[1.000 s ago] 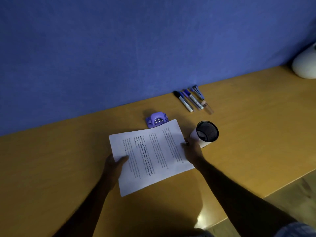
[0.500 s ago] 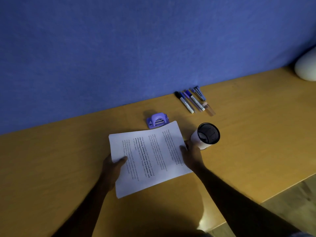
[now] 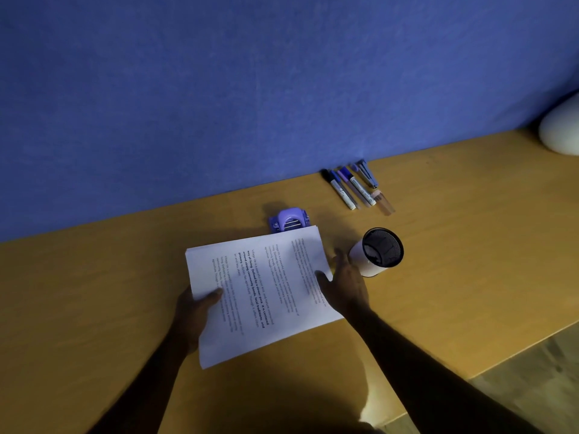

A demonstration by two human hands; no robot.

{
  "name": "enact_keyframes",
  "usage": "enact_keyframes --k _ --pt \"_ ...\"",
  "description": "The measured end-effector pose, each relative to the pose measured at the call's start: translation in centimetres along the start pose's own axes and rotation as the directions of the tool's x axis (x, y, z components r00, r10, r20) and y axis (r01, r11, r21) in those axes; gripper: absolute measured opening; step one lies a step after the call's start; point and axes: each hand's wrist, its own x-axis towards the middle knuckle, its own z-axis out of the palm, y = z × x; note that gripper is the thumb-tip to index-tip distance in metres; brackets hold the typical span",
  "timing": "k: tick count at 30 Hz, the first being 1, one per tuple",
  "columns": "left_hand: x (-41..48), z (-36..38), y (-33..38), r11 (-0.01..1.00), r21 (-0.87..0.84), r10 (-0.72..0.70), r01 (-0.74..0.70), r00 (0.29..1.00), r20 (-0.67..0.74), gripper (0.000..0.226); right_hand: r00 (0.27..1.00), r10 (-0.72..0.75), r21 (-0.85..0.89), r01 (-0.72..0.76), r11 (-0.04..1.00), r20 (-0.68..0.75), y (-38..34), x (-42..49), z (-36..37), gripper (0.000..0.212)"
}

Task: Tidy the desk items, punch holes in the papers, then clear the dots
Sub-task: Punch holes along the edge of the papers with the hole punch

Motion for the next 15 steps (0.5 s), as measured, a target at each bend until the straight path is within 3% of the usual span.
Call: enact_keyframes --k 15 --pt "-0.5 0.2 -0.1 0.99 -0.139 -0.028 0.033 0.999 0.043 0.028 0.999 0.046 0.138 -0.049 0.989 0.027 -0.2 1.9 -0.3 0.06"
